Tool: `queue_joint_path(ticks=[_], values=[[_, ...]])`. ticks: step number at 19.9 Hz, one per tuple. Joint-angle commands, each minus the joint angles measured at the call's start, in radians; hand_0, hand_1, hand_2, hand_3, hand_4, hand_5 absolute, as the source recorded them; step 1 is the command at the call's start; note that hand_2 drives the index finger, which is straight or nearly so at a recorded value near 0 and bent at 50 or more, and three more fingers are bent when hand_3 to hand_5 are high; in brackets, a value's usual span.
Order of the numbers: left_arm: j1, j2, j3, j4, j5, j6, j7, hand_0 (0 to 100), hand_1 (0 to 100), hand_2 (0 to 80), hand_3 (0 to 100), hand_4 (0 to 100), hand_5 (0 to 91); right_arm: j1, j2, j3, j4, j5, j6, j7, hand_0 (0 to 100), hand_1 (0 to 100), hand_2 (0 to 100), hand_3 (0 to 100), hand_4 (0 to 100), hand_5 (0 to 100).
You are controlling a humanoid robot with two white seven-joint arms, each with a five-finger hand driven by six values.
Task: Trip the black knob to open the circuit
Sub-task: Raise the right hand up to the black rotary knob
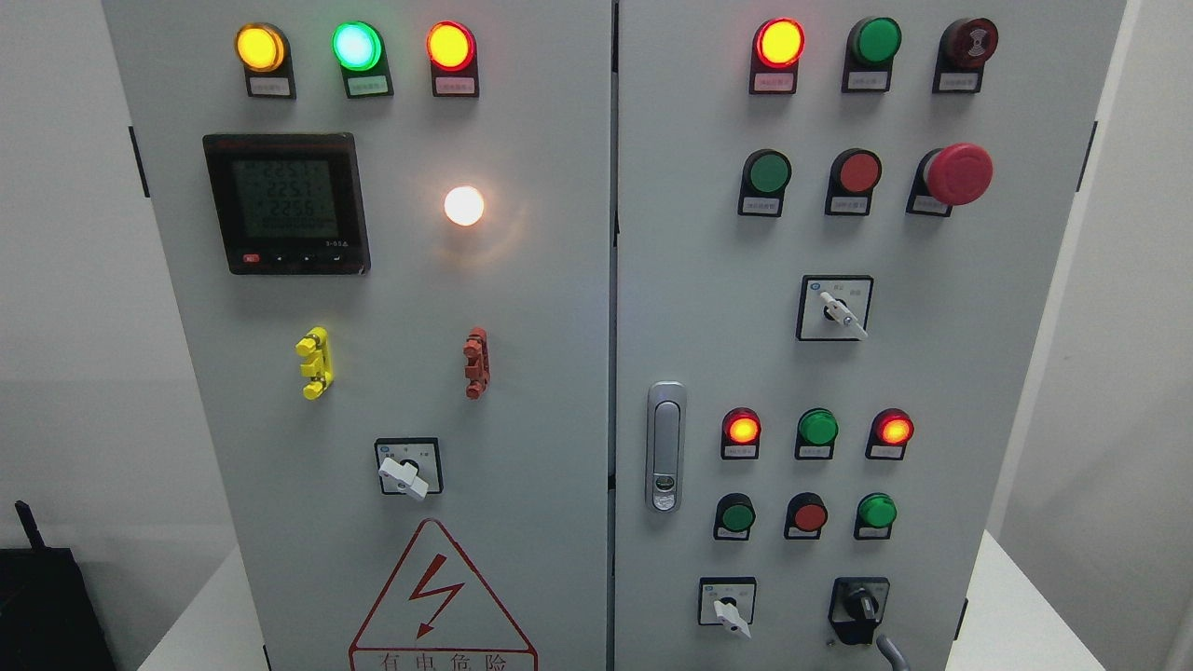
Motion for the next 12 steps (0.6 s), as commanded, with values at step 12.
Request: queue_joint_path(ticks=[12], values=[[-0.004, -0.002, 0.001, 0.000, 0.002, -0.002, 0.000, 12, 39, 0.0, 0, 0, 0.0, -0.021, -0.003, 0.036, -0.019, -0.011, -0.004, 0.003, 0, 7, 2, 100, 100, 100]])
